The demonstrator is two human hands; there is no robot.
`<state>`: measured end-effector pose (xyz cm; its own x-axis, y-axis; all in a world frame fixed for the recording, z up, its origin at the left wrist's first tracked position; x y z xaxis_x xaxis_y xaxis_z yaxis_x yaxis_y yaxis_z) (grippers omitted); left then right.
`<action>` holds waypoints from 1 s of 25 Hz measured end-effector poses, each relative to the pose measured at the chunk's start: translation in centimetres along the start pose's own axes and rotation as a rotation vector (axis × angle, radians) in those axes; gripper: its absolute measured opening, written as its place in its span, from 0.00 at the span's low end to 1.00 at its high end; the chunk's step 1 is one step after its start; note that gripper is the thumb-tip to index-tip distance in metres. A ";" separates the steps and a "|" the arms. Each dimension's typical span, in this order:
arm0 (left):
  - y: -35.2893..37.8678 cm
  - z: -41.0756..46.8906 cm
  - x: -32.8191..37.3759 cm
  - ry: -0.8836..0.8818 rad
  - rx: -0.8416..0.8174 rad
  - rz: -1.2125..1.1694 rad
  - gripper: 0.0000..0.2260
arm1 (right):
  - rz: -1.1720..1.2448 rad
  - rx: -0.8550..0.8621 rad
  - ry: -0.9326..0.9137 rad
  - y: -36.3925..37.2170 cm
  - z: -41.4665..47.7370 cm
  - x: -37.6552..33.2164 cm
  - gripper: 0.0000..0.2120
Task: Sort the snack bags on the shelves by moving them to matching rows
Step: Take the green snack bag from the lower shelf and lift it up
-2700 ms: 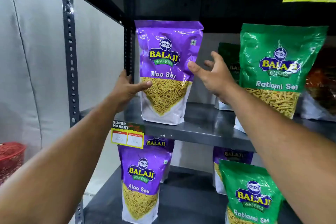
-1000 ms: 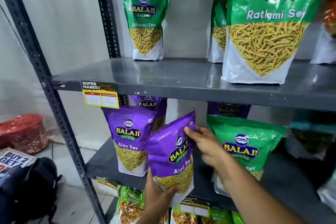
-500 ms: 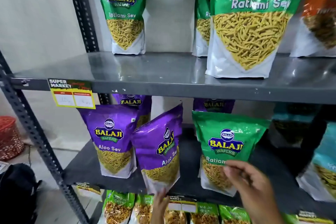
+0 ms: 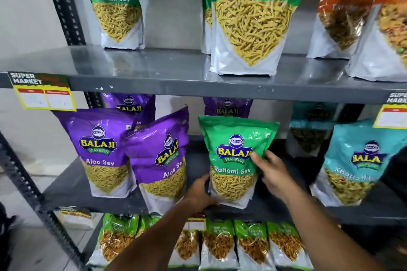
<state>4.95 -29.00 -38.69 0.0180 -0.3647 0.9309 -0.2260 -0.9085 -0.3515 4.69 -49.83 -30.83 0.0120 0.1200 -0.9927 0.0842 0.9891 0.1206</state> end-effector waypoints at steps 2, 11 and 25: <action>0.1 0.2 -0.4 0.013 0.010 0.014 0.31 | 0.041 0.001 0.002 0.4 -0.2 0.1 0.16; 0.8 -5.5 1.4 0.073 0.063 -0.148 0.27 | 0.010 0.031 0.016 1.1 -4.5 -2.3 0.07; -8.8 -23.5 13.4 0.482 0.303 -0.222 0.30 | 0.083 -0.400 -0.202 8.8 -17.2 -18.8 0.12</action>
<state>-15.72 -21.04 -20.81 -0.4254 -0.0904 0.9005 0.0206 -0.9957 -0.0903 -11.89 -41.90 -11.16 0.1997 0.2205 -0.9547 -0.3159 0.9368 0.1503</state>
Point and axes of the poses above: each hand's wrist, its own z-axis towards the middle knuckle, its own y-axis out of the palm, x = y × z, the point moved 5 cm from there along z, towards the middle knuckle, and after that the axes turned 7 degrees about -z, right-handed, at the moved point
